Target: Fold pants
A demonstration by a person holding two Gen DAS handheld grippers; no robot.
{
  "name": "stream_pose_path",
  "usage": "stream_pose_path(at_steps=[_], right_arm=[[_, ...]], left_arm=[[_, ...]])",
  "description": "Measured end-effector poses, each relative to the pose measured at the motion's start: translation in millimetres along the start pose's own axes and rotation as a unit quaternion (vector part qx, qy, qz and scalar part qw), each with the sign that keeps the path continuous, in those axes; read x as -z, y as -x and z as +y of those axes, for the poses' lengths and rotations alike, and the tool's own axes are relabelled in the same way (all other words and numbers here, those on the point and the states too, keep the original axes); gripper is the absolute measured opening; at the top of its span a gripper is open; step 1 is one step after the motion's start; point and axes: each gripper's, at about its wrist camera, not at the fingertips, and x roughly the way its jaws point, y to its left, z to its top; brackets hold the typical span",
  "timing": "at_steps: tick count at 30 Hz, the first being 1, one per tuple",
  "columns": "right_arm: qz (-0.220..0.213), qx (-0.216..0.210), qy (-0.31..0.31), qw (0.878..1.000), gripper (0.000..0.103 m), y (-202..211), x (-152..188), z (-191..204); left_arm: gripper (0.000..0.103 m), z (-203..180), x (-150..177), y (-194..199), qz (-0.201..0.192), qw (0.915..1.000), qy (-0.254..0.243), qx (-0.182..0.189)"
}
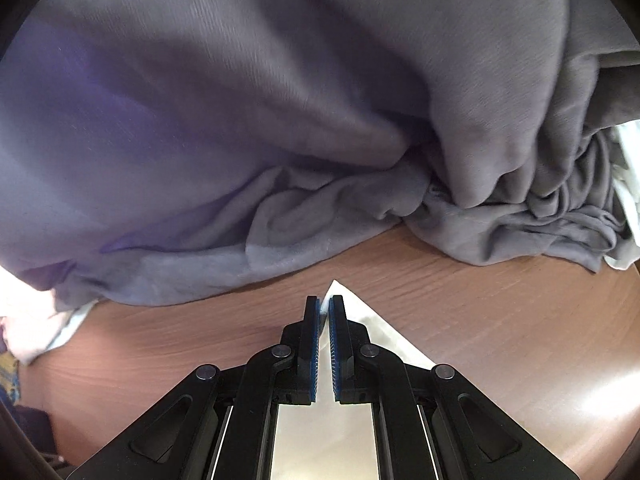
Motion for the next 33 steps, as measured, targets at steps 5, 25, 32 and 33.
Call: stream_pose_path(at_steps=[5, 25, 32, 33], right_arm=[[0.011, 0.011, -0.012, 1.0, 0.006, -16, 4, -4], [-0.049, 0.033, 0.02, 0.998, 0.041, 58, 40, -6], [-0.095, 0.013, 0.138, 0.986, 0.052, 119, 96, 36], [-0.091, 0.004, 0.142, 0.986, 0.052, 125, 103, 40]], left_arm=[[0.004, 1, -2, -4, 0.003, 1.0, -0.002, 0.0], [0.042, 20, 13, 72, -0.09, 0.9942, 0.022, -0.054], [0.042, 30, 67, 96, -0.074, 0.995, -0.002, -0.067], [0.042, 35, 72, 95, -0.069, 0.9956, 0.01, -0.062]])
